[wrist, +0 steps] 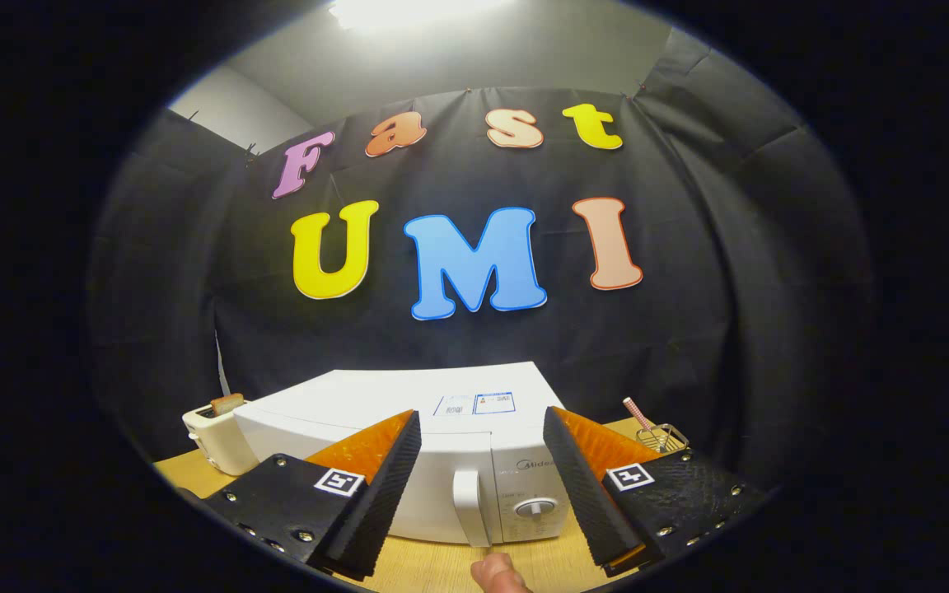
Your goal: Open the microwave, put the food inside, and close the microwave door.
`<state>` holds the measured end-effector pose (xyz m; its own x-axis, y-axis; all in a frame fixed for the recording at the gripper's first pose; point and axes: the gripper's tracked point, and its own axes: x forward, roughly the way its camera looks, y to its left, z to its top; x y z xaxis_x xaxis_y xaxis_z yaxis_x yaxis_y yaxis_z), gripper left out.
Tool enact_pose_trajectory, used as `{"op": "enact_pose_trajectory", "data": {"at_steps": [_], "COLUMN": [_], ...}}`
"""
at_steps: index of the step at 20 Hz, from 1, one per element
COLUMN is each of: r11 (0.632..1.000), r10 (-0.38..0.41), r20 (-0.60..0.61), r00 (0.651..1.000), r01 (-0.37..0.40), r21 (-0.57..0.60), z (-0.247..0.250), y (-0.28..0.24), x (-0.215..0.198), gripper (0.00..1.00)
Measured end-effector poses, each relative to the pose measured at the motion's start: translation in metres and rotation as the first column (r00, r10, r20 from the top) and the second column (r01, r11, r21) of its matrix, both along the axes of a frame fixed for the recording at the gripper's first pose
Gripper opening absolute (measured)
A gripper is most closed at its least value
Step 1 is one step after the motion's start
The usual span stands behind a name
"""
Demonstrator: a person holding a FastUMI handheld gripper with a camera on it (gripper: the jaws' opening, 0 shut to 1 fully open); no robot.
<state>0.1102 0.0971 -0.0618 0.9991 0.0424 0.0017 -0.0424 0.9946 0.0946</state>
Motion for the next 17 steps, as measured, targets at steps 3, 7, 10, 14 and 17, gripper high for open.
{"op": "enact_pose_trajectory", "data": {"at_steps": [3,7,10,14,17], "r11": [1.000,1.000,0.999,0.998,0.997], "r10": [0.016,0.003,-0.016,-0.056,-0.071], "r20": [0.054,0.107,0.185,0.243,0.237], "r00": [0.998,0.994,0.983,0.968,0.969], "r01": [-0.017,-0.005,0.010,0.052,0.077], "r21": [0.017,0.024,0.032,0.026,-0.016], "z": [0.053,0.116,0.165,0.190,0.183], "y": [-0.007,-0.024,-0.040,-0.064,-0.078], "x": [-0.020,-0.043,-0.060,-0.075,-0.084], "gripper": [0.92,0.91,0.91,0.91,0.91]}}
